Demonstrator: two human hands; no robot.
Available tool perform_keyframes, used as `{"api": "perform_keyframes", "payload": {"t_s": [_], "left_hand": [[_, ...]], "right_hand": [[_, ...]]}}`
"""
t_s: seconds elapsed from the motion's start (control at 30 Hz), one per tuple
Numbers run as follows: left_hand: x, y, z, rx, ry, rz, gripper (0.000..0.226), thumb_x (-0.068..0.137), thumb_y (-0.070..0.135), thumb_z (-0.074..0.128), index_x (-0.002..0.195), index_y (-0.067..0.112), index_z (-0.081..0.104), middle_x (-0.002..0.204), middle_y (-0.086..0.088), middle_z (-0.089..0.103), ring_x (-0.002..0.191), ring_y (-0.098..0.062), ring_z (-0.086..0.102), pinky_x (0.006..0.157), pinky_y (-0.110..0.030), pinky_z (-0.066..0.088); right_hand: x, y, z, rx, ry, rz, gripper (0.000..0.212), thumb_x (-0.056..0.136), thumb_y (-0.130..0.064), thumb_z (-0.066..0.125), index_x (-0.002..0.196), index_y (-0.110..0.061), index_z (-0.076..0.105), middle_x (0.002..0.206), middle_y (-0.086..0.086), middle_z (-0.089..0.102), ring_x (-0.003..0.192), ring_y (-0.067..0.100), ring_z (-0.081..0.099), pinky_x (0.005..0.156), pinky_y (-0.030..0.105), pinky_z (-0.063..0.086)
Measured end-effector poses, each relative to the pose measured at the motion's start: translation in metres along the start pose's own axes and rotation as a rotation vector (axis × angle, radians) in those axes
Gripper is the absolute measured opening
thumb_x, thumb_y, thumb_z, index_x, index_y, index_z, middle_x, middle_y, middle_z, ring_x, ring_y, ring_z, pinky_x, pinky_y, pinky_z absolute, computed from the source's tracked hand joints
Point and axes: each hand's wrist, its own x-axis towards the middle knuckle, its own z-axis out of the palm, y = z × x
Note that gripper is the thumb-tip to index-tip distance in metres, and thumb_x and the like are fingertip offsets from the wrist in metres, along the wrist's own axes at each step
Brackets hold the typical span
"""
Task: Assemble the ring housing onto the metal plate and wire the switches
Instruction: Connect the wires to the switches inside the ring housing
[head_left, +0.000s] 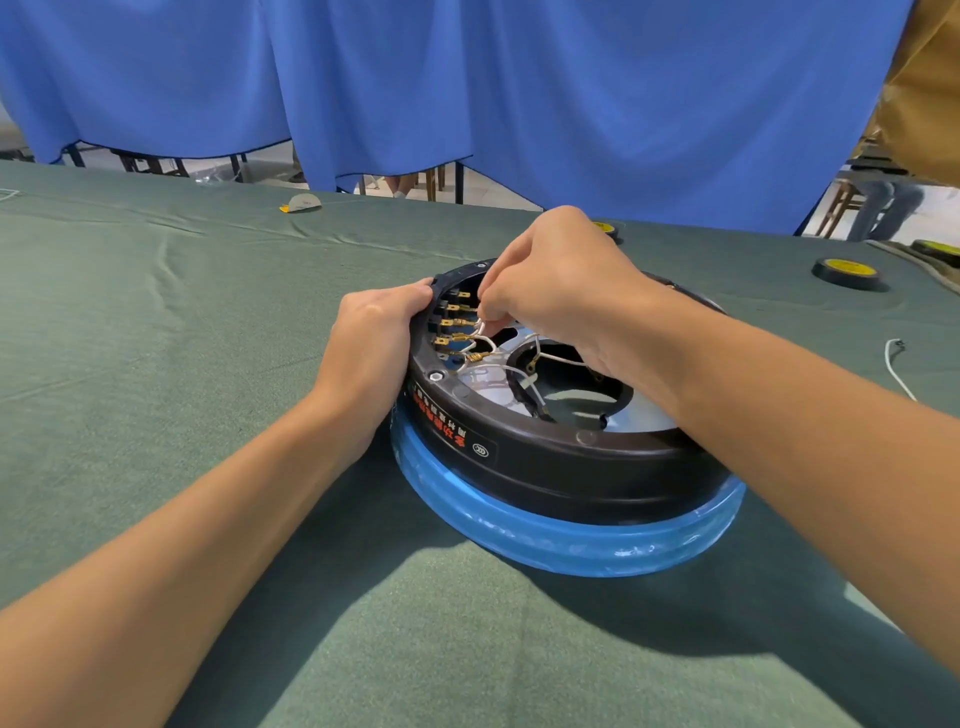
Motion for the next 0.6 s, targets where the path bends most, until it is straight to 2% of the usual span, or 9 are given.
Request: {"api": "perform_keyframes", "payload": {"t_s": [0.1,0.23,0.4,0.5,0.6], "left_hand": [[0.0005,-0.0003,-0.001,0.003,-0.003,0.006,0.041,0.094,0.018,0.054,0.058,0.02,0.074,0.066,-0.003,0.069,0.065,-0.019,0.064,0.07,-0.036,0.049],[0.0008,0.0004,-0.0007,-0.012,-0.027,0.023,0.034,0.095,0.013,0.051,0.068,0.015,0.072,0.076,-0.012,0.066,0.072,-0.026,0.061,0.074,-0.038,0.045],[0.0,0.0006,-0.0015,0.005,-0.055,0.039,0.033,0.095,0.014,0.05,0.071,0.015,0.072,0.072,-0.008,0.067,0.066,-0.02,0.062,0.07,-0.035,0.046],[-0.0008,0.0003,-0.0011,0.012,-0.038,0.038,0.036,0.095,0.015,0.051,0.066,0.017,0.072,0.069,-0.006,0.067,0.065,-0.019,0.061,0.068,-0.034,0.045],[-0.0011,-0.0003,-0.0011,0.02,-0.011,0.042,0.035,0.092,0.019,0.054,0.061,0.017,0.07,0.072,-0.011,0.065,0.069,-0.024,0.059,0.072,-0.039,0.044]], "right_hand": [[-0.0012,0.0,-0.0022,0.05,0.006,-0.01,0.016,0.077,-0.007,0.063,0.091,-0.007,0.07,0.088,0.014,0.07,0.089,0.032,0.068,0.088,0.048,0.054],[-0.0022,-0.0003,-0.0043,0.074,-0.014,-0.029,0.014,0.077,-0.005,0.065,0.09,-0.004,0.071,0.084,0.015,0.07,0.085,0.03,0.07,0.082,0.046,0.059],[-0.0045,-0.003,-0.0022,0.03,-0.018,-0.062,0.012,0.079,-0.008,0.064,0.086,-0.006,0.073,0.078,0.012,0.072,0.085,0.027,0.07,0.084,0.046,0.058],[-0.0059,-0.0033,-0.0023,-0.027,-0.041,-0.078,0.014,0.082,-0.012,0.062,0.087,-0.007,0.074,0.081,0.01,0.073,0.089,0.025,0.069,0.086,0.046,0.056],[-0.009,-0.0032,-0.0029,-0.187,-0.025,-0.183,0.014,0.081,-0.013,0.06,0.081,-0.013,0.074,0.086,0.007,0.072,0.091,0.025,0.065,0.085,0.043,0.055]]}}
